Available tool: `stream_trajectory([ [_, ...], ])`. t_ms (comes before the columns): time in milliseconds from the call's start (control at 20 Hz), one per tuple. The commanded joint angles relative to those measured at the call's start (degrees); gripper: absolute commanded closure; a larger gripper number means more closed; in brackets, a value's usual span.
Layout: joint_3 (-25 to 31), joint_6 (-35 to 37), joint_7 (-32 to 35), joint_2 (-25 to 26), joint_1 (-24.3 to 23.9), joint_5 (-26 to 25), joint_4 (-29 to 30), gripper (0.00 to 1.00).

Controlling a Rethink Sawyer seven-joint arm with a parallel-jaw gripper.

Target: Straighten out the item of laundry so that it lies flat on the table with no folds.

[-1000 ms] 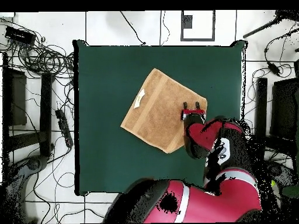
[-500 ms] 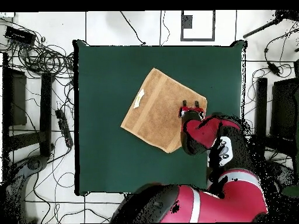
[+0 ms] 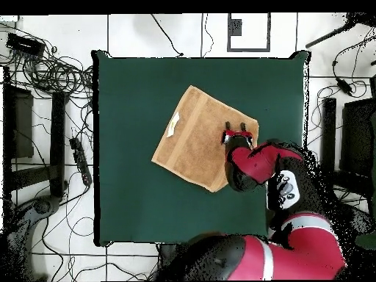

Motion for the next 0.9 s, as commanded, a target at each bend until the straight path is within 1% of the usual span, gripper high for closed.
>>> stream_trajectory([
  [50, 17.2, 4.9, 2.4, 3.7, -3.5, -4.0, 6.4, 0.00],
  [150, 20.9, 6.3, 2.0, 3.9, -6.1, -5.4, 7.3, 0.00],
  [300, 24.7, 7.4, 1.8, 4.5, -8.9, -6.1, 8.3, 0.00],
  [550, 31.5, 11.4, -2.1, 6.1, -14.2, -5.2, 9.9, 0.00],
  [650, 32.3, 12.2, -3.6, 6.5, -15.0, -4.1, 9.8, 0.00],
  [900, 32.8, 13.0, -5.0, 6.8, -15.1, -2.2, 9.4, 0.00],
])
